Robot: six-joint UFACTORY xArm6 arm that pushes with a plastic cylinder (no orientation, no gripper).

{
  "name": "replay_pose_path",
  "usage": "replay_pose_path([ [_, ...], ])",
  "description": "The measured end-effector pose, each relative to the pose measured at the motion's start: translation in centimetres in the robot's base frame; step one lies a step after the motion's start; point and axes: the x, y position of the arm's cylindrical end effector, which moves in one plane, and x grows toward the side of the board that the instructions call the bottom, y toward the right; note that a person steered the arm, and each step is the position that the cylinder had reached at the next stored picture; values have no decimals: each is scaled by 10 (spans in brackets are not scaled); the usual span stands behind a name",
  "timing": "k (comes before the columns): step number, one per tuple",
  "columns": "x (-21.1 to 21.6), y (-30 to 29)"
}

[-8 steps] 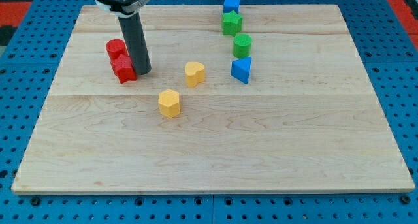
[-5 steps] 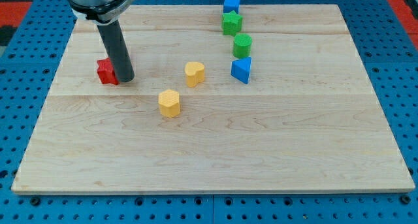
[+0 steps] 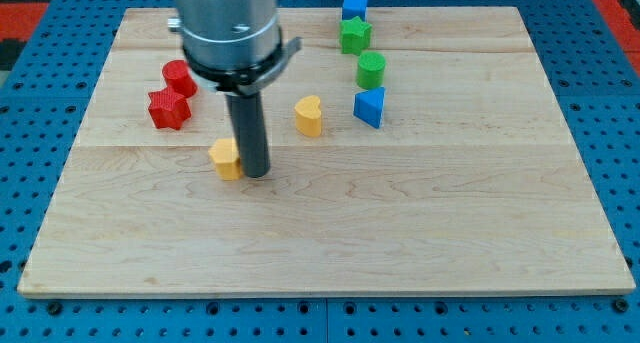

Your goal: Move the yellow hexagon towards bottom of red star

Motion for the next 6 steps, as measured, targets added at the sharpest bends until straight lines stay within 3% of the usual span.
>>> replay_pose_path([
  [6,-15,-61],
])
